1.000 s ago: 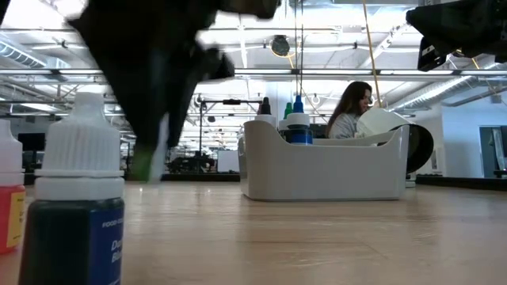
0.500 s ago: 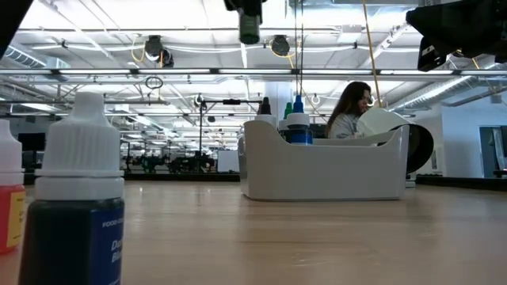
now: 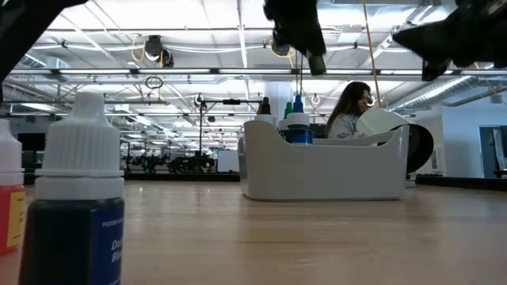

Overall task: Pick & Place food coloring
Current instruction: Put the small green food coloring into the gray bin

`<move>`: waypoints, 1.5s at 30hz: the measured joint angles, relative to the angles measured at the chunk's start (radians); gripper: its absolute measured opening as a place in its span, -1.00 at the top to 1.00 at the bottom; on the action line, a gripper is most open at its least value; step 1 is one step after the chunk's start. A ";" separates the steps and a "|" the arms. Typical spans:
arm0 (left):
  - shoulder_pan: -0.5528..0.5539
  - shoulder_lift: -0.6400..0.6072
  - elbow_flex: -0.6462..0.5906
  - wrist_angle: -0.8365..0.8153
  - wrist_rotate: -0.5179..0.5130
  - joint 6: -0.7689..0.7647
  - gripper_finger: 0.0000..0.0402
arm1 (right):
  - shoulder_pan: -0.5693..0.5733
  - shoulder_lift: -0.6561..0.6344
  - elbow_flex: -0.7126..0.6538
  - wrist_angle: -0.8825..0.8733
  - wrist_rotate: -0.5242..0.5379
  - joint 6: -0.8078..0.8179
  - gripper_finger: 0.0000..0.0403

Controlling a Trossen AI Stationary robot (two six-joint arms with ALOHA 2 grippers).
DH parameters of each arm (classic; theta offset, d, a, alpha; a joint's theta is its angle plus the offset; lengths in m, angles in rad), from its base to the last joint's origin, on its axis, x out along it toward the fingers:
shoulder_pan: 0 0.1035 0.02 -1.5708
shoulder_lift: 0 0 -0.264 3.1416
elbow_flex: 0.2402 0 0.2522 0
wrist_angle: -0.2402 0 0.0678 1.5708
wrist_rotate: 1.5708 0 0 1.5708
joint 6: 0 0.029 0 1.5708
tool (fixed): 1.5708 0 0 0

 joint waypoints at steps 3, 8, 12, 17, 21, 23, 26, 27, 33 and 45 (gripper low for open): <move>0.018 0.035 0.000 0.029 -0.008 0.040 0.65 | 0.000 -0.002 0.000 -0.061 0.109 0.041 1.00; 0.028 0.063 -0.001 0.084 -0.022 0.091 0.65 | -0.001 -0.011 0.015 -0.179 0.184 0.138 1.00; 0.028 0.059 0.000 0.091 -0.049 0.101 0.65 | -0.014 -0.012 0.023 -0.307 0.200 0.277 1.00; 0.025 0.056 0.000 0.062 -0.055 0.094 0.62 | -0.019 -0.013 0.023 -0.482 0.163 0.568 1.00; 0.014 0.056 0.000 0.018 -0.055 0.094 0.61 | -0.019 -0.011 0.023 -0.618 0.069 0.770 1.00; 0.009 0.056 0.000 0.007 -0.055 0.092 0.64 | -0.019 -0.010 0.023 -0.652 0.066 0.830 1.00; 0.003 0.056 0.000 0.004 -0.055 0.087 0.65 | -0.020 0.000 0.023 -0.650 0.046 0.871 1.00; 0.002 0.056 0.000 0.004 -0.055 0.087 0.65 | -0.020 0.010 0.023 -0.650 0.031 0.889 1.00; -0.001 0.056 0.000 0.035 -0.055 0.085 0.62 | -0.020 0.168 0.023 -0.553 -0.014 0.979 1.00; -0.001 0.056 -0.001 0.050 -0.055 0.088 0.63 | -0.020 0.598 0.128 -0.282 -0.031 0.970 1.00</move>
